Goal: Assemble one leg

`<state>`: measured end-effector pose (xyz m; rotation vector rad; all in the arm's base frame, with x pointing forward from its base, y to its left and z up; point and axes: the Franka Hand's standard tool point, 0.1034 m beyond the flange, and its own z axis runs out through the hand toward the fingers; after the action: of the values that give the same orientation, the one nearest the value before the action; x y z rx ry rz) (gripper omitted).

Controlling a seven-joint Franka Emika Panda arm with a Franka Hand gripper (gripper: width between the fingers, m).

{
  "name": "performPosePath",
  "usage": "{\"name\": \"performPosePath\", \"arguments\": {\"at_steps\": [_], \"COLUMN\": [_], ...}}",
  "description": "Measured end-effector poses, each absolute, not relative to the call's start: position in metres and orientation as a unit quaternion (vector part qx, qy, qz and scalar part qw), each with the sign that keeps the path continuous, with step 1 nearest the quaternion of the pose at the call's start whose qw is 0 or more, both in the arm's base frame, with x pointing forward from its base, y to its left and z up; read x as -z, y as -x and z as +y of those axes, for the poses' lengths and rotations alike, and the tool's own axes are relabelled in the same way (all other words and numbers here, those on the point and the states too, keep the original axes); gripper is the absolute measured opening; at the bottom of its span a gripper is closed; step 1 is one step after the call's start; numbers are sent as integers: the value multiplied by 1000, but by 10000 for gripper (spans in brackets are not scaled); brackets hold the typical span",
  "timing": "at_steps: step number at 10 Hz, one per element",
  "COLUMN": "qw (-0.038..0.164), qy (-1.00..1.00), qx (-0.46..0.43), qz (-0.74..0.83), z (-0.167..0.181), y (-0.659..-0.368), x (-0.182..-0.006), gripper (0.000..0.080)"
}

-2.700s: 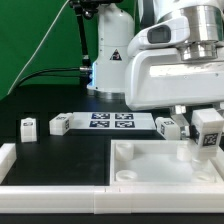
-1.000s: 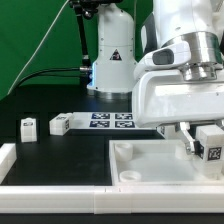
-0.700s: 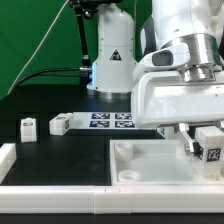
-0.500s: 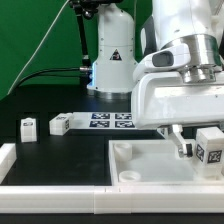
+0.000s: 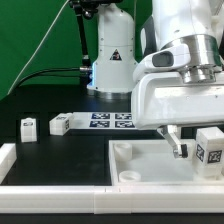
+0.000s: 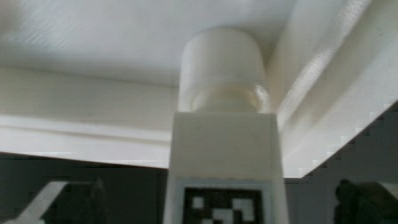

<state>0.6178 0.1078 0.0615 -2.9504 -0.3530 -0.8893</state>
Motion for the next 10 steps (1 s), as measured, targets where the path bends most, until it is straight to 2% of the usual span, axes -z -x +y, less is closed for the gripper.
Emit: {"name": "performPosePath", "arguments": {"at_steps": [4, 5, 8, 9, 10], "qw": [18, 17, 21, 32, 36], "qy": [954, 955, 962, 979, 984], "qx": [275, 272, 246, 163, 132], "qz": [-116, -117, -120, -118, -115], "z": [99, 95, 100, 105, 108], "y": [-627, -629, -625, -618, -624], "x": [-97, -102, -96, -88, -92], "gripper": [649, 649, 649, 649, 649]}}
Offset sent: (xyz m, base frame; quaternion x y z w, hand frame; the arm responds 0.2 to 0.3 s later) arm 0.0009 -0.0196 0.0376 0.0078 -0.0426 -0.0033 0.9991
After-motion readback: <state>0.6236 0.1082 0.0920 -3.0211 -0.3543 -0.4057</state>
